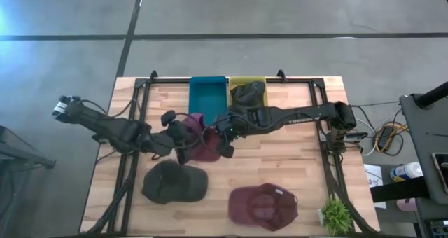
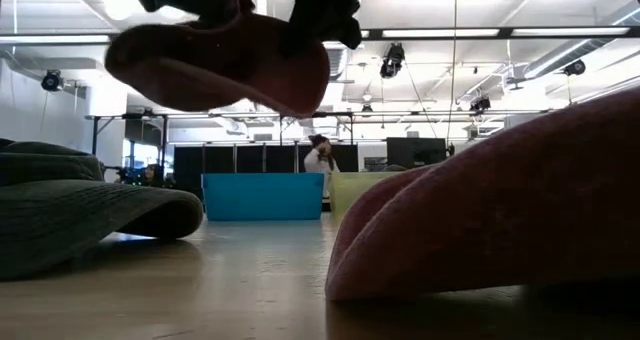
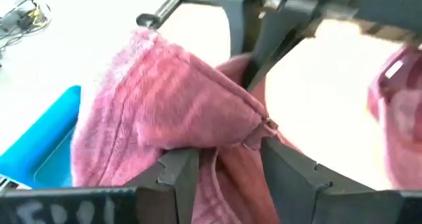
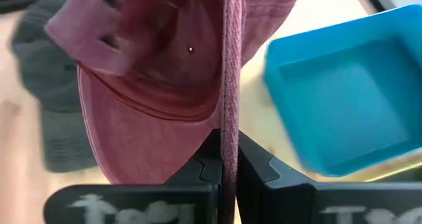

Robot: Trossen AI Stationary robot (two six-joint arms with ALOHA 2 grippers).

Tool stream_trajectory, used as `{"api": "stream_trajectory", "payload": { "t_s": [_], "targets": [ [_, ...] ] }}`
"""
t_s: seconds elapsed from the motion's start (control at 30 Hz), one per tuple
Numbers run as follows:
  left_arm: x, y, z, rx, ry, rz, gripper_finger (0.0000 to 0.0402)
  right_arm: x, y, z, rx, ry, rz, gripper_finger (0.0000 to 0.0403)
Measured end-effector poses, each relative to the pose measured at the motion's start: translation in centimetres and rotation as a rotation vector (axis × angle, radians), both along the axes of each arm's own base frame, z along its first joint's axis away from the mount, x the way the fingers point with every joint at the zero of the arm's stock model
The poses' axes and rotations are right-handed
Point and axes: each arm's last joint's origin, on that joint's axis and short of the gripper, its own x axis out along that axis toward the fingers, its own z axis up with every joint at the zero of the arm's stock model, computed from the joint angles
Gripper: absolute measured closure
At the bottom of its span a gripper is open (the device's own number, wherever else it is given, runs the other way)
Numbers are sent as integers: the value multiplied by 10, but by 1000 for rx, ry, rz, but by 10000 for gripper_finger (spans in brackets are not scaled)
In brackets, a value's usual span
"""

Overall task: Pick & Place hat
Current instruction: Put the red cap into the blue bin

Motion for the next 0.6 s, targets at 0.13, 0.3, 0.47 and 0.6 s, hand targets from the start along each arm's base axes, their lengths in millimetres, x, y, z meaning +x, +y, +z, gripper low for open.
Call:
{"api": "stream_trajectory", "payload": {
  "t_s": [0.13,0.3,0.47,0.6],
  "targets": [
    [-6,2,10,-1,-12,-2,243,0,-3,0,-109,9,-14,390],
    [-10,4,6,20,10,6,243,4,-2,5,-105,-47,31,390],
    [-2,6,-14,75,81,7,243,12,1,14,-32,-178,98,390],
    [0,5,-17,94,85,32,243,12,1,11,-18,-160,95,390]
  ]
}}
